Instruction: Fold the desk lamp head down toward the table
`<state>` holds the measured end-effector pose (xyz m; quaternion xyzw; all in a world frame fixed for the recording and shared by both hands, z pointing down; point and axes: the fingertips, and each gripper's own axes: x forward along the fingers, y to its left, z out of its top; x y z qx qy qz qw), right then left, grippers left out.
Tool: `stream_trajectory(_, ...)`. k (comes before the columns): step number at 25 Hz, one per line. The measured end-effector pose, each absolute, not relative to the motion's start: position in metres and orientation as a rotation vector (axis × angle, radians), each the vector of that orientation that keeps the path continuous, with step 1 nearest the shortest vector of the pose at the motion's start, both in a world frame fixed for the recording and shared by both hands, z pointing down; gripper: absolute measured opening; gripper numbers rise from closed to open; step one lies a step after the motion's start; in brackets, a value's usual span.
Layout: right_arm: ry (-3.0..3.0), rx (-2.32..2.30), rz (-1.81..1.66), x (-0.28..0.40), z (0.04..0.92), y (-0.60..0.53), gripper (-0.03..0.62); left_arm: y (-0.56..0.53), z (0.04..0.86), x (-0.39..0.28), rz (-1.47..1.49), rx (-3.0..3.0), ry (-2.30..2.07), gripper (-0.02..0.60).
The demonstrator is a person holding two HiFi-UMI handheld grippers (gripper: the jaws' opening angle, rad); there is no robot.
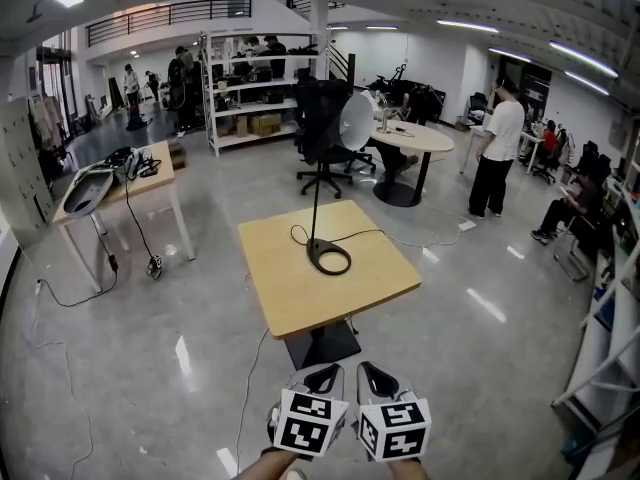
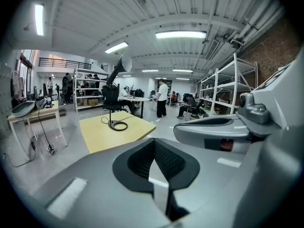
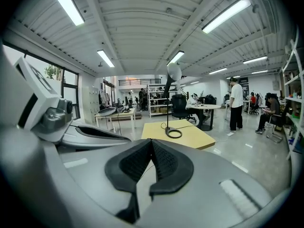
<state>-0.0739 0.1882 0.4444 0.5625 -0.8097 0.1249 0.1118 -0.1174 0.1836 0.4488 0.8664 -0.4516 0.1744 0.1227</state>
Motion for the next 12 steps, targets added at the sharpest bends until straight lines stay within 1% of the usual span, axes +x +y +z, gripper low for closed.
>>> stream_trajectory(7,-2.342,1.667,0.361,-0.14,0.446,0.1,0.006,0.094,0.45,-0.178,0.516,2.559,-1.26,0.02)
stream_trajectory(12,-2.335,1.69,0.344,-0.145,0.44,0.069,0.006,0.06,0.449,-0.18,0.531,2.58,-1.236,0.02)
